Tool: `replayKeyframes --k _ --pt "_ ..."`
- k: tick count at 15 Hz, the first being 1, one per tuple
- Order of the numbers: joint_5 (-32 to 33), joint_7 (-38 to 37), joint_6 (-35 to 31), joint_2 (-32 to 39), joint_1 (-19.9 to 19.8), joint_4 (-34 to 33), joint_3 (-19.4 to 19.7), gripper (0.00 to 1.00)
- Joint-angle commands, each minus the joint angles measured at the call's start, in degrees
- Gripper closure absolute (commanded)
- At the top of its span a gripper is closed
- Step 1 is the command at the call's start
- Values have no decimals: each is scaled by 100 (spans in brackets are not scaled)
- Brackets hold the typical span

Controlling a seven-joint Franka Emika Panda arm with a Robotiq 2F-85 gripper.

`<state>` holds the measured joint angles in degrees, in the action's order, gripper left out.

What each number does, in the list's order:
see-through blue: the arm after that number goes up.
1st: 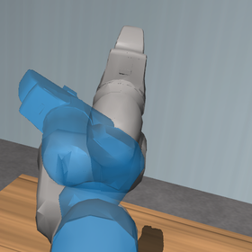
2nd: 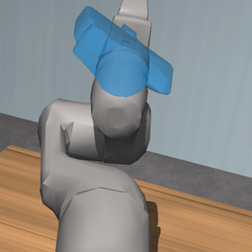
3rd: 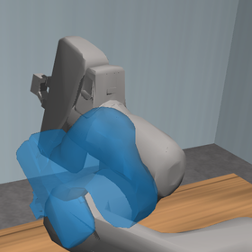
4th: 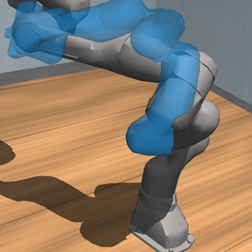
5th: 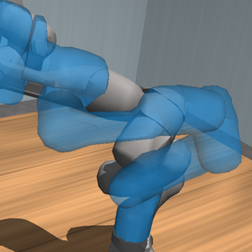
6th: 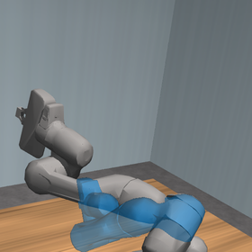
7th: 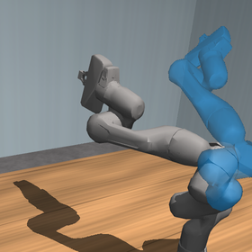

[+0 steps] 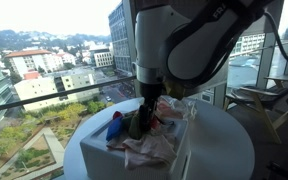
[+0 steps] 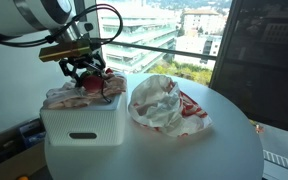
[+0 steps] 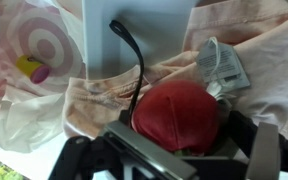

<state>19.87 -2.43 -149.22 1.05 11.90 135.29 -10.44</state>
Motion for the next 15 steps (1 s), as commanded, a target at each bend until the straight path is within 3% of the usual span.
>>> replayKeyframes --k 1,4,6,8,15 --pt "382 -54 -261 383 -62 -306 66 0" --pt "832 -137 -308 648 -47 -498 188 0" --pt "770 -73 -289 806 -35 -616 227 0" --pt "698 -6 -230 922 -19 -706 252 25" --pt "425 -135 39 567 0 -533 236 78"
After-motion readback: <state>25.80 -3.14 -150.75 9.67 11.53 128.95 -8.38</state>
